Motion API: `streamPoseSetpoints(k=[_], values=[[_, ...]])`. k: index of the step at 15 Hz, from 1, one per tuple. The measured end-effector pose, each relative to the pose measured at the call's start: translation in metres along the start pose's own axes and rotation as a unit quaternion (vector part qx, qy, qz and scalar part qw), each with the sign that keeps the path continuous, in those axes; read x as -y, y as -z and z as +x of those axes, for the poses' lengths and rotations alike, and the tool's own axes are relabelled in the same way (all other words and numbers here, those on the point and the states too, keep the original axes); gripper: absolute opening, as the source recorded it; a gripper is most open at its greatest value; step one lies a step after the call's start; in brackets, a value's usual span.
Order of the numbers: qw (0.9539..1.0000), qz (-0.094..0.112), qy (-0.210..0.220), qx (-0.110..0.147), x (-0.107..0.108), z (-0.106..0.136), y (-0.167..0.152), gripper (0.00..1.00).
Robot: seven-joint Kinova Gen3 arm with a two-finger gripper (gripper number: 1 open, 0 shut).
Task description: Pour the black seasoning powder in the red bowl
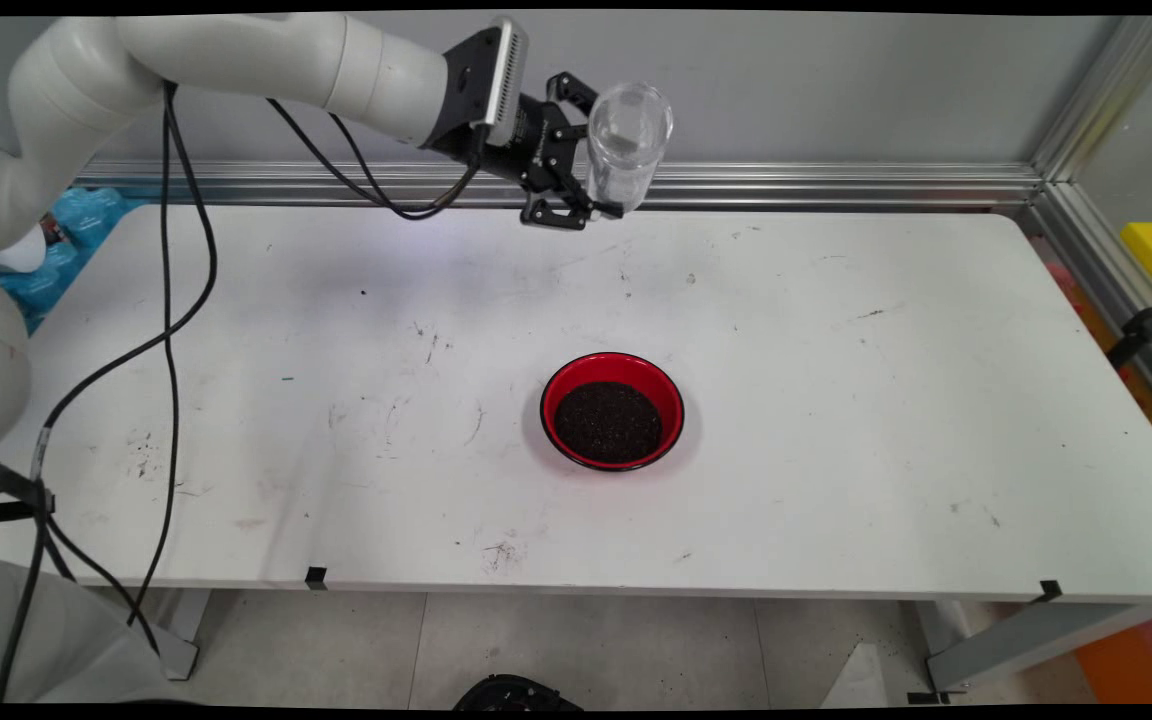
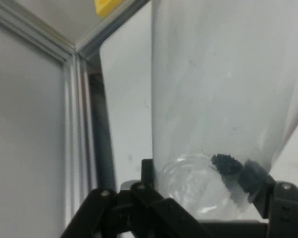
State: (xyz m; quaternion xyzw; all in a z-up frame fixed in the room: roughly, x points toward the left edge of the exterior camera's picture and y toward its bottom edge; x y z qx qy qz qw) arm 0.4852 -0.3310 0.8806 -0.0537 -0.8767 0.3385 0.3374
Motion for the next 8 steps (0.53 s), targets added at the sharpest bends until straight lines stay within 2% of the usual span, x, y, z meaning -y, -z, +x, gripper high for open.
streamPoseSetpoints(k=[3, 8], values=[[0.9977, -0.02, 0.065, 0.008, -0.005, -0.005, 0.008, 0.0], [0.9872, -0.04, 0.151, 0.031, -0.018, -0.022, 0.021, 0.0]])
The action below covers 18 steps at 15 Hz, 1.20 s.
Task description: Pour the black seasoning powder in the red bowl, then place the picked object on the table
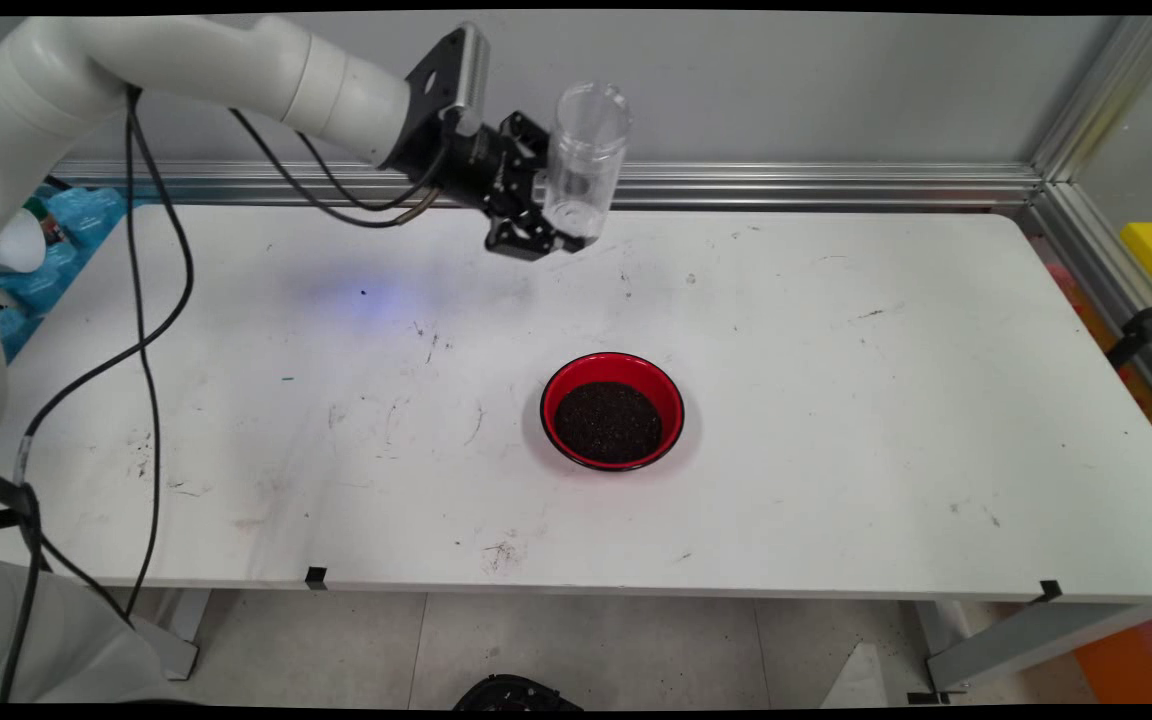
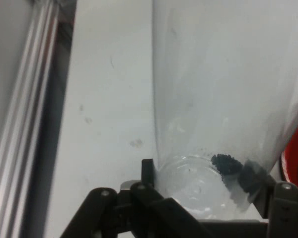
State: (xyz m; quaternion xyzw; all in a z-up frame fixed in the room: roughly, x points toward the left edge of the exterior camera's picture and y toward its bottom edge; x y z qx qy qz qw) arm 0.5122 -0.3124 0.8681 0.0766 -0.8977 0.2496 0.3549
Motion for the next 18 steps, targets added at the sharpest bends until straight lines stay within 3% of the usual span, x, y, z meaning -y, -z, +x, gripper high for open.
streamPoseSetpoints(k=[6, 10, 13, 18], values=[[0.9975, -0.027, 0.055, 0.035, -0.02, -0.034, 0.01, 0.0], [0.9933, -0.027, 0.101, 0.051, -0.027, -0.057, 0.01, 0.0], [0.9887, -0.015, 0.143, 0.044, -0.028, -0.072, 0.002, 0.0], [0.9831, -0.014, 0.181, 0.023, -0.031, -0.092, -0.016, 0.0]])
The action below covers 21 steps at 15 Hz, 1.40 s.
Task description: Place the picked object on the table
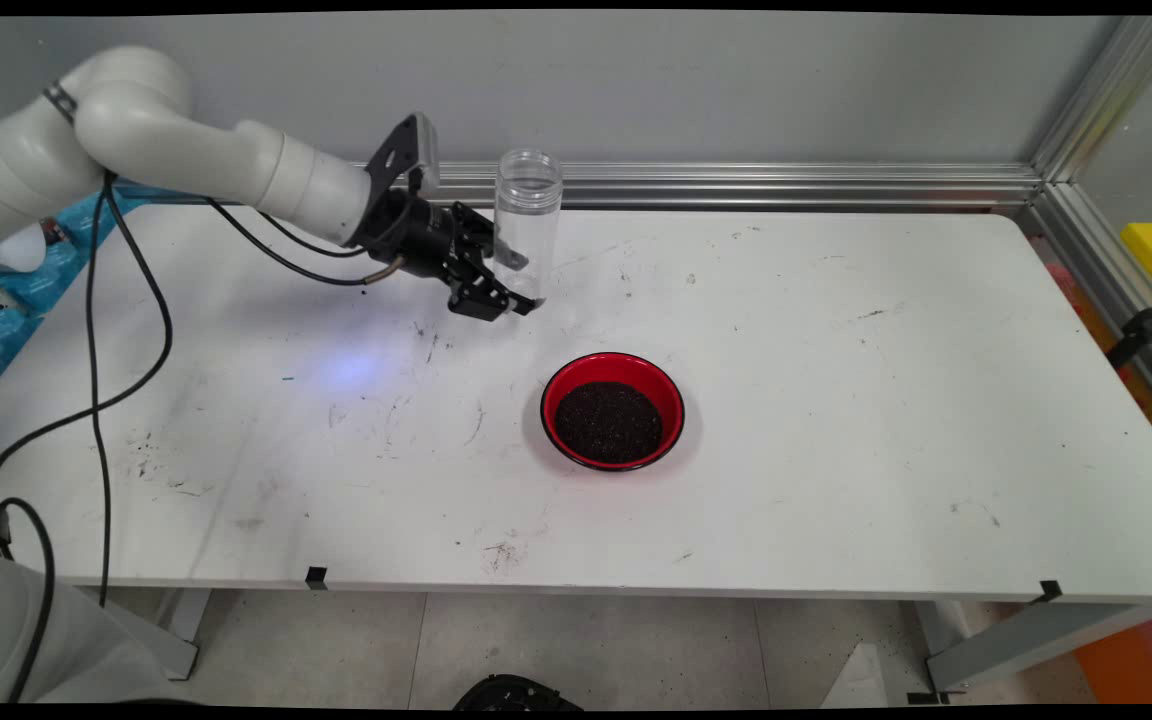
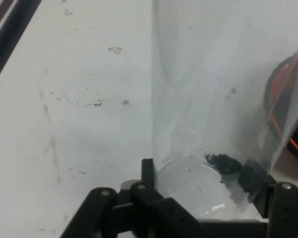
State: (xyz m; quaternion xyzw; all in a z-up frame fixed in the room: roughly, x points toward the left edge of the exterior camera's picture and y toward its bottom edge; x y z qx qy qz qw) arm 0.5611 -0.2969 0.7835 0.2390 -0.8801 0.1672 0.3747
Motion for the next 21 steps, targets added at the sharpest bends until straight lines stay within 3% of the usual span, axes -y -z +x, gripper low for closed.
streamPoseSetpoints(k=[10, 21], values=[[0.9975, 0.001, 0.04, -0.059, 0.02, -0.019, -0.05, 0.0], [0.9945, -0.009, 0.058, -0.087, 0.027, -0.03, -0.091, 0.0]])
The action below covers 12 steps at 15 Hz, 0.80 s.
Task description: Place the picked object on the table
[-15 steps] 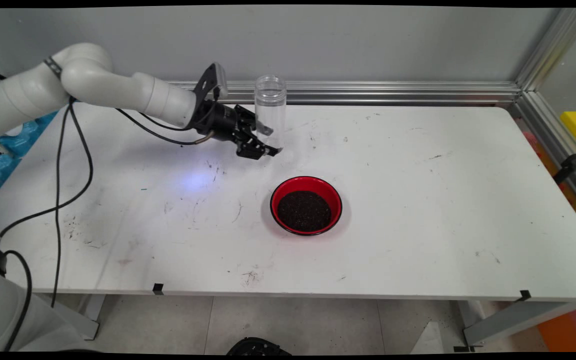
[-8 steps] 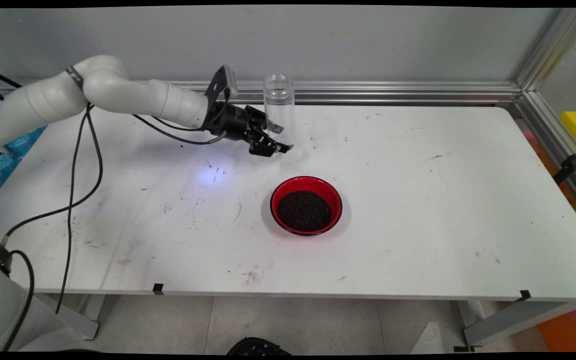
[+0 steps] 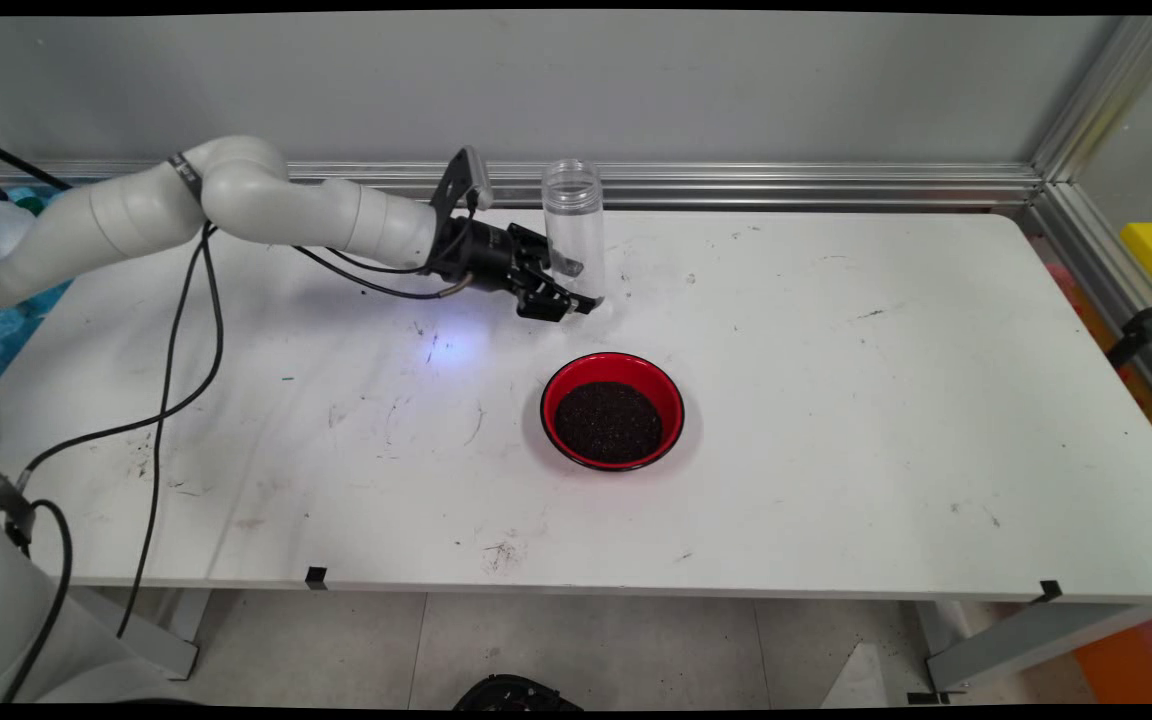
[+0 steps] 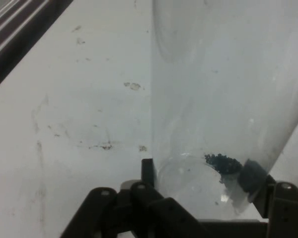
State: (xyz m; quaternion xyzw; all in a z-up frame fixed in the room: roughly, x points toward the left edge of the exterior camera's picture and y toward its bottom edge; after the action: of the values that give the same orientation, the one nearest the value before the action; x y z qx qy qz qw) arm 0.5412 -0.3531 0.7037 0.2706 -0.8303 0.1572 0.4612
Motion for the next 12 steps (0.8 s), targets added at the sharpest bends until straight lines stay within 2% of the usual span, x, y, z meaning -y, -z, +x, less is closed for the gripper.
streamPoseSetpoints(k=[12], values=[[0.9999, -0.012, 0.006, -0.008, 0.001, -0.015, -0.03, 0.0]])
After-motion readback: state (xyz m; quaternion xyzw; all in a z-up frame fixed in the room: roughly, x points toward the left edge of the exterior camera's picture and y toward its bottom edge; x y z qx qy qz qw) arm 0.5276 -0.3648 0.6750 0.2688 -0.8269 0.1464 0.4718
